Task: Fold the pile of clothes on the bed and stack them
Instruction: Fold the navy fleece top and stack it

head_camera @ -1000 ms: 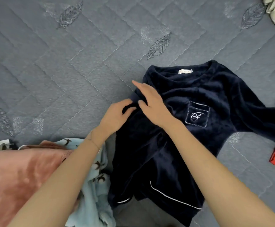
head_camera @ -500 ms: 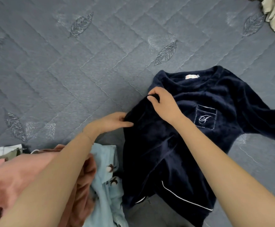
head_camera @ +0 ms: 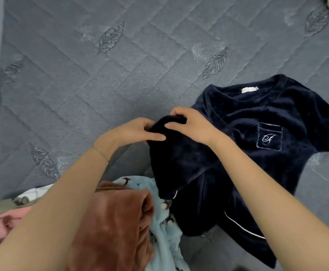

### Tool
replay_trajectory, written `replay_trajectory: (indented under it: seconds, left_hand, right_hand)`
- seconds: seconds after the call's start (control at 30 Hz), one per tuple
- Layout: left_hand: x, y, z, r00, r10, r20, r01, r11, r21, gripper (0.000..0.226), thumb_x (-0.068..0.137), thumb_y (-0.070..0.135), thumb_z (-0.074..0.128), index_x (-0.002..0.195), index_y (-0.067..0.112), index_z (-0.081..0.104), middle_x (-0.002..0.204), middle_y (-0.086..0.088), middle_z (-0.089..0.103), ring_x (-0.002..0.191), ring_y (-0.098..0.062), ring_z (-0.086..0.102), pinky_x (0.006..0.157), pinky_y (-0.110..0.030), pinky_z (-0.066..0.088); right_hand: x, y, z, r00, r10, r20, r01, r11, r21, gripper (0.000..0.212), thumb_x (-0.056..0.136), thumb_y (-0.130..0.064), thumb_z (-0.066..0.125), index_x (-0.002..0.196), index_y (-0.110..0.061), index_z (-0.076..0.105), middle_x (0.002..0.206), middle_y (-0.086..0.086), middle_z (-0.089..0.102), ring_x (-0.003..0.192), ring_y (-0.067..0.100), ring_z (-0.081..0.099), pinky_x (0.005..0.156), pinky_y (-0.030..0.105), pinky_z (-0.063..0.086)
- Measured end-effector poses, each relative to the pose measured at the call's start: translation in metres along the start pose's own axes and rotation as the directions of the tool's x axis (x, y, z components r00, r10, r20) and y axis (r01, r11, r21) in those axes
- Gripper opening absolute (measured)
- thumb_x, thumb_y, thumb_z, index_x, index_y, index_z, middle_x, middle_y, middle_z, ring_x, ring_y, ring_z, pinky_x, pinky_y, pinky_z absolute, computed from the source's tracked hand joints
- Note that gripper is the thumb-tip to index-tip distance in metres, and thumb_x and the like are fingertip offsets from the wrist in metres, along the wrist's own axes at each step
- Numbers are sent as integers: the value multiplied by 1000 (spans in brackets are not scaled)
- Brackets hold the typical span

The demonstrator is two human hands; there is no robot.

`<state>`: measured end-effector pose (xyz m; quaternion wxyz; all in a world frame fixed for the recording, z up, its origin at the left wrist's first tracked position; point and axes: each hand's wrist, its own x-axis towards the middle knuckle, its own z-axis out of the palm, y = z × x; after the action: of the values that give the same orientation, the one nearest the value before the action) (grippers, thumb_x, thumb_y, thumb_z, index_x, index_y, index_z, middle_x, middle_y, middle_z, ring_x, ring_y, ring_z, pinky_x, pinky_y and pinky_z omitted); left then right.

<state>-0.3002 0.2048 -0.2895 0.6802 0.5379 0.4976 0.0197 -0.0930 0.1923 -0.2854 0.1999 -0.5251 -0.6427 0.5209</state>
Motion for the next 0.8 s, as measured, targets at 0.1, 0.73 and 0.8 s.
replay_trajectory:
  seconds: [0.1,0.73,0.8]
  left_hand:
    - [-6,-21,-3,988,-66,137,51,993,106,40,79,23,79,114,34,63,115,20,66,110,6,57,92,-11,42]
    - [-53,-59,-106,961,178,-212,-60,881,470,15,83,40,73,81,28,64,71,17,64,68,6,58,64,-23,42]
    - [-55,-77,-118,986,43,-161,71,763,642,23,76,55,73,76,36,60,69,20,61,70,7,58,60,-21,37]
  right_hand:
    - [6,-10,14,997,31,-78,-16,983,181,17,88,-14,69,81,-4,57,74,0,54,73,8,48,71,28,40]
    - [58,-28,100,964,78,-253,-129,973,-192,13,92,-25,64,95,-13,69,96,-1,69,96,20,60,97,35,42]
    - [61,-27,109,948,83,-309,-132,981,-140,13,92,-25,63,94,-14,69,96,0,67,97,19,58,90,31,41]
